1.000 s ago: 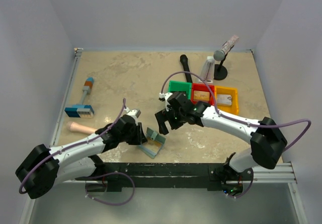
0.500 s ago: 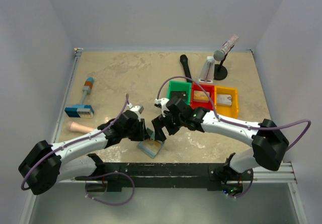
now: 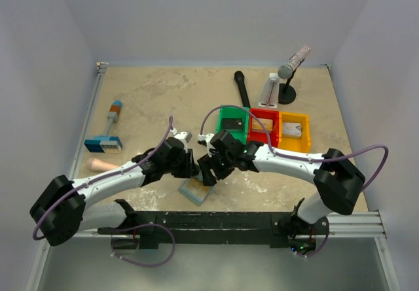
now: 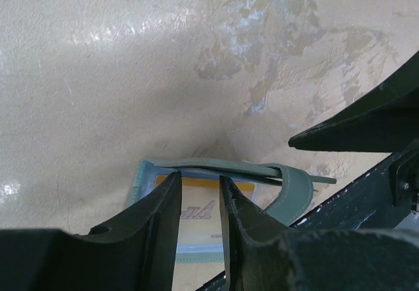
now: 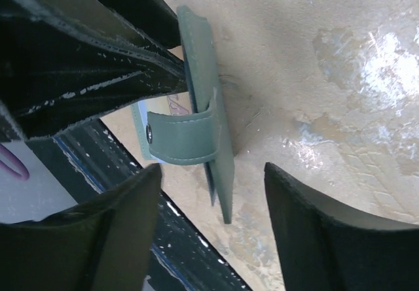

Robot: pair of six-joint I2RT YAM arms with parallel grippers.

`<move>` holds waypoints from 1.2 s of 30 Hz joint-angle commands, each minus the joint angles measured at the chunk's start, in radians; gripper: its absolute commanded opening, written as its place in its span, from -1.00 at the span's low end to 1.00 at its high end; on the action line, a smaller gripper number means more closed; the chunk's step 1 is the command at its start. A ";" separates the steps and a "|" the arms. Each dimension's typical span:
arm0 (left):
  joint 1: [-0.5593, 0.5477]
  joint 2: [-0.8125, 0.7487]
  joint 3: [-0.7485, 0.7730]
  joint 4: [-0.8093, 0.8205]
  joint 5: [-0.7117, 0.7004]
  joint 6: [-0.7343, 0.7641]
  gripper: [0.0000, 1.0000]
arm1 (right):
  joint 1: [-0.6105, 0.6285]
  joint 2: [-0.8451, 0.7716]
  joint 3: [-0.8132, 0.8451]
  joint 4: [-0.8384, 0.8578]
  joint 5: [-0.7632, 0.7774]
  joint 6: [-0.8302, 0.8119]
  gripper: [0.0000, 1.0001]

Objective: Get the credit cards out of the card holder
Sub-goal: Remove the credit card from the card holder.

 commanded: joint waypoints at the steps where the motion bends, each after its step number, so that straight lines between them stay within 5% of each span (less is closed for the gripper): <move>1: -0.006 0.027 0.067 0.022 0.014 0.044 -0.31 | 0.006 0.005 -0.010 0.042 -0.028 0.092 0.23; 17: -0.006 0.047 0.124 0.010 0.017 0.041 -0.31 | 0.004 -0.074 -0.213 0.255 0.041 0.487 -1.00; 28: -0.008 -0.145 -0.064 0.088 -0.003 -0.114 -0.30 | 0.024 -0.118 -0.358 0.424 0.139 0.775 -1.00; 36: -0.037 -0.136 -0.132 0.172 0.024 -0.171 -0.30 | 0.095 -0.101 -0.371 0.455 0.245 0.893 -1.00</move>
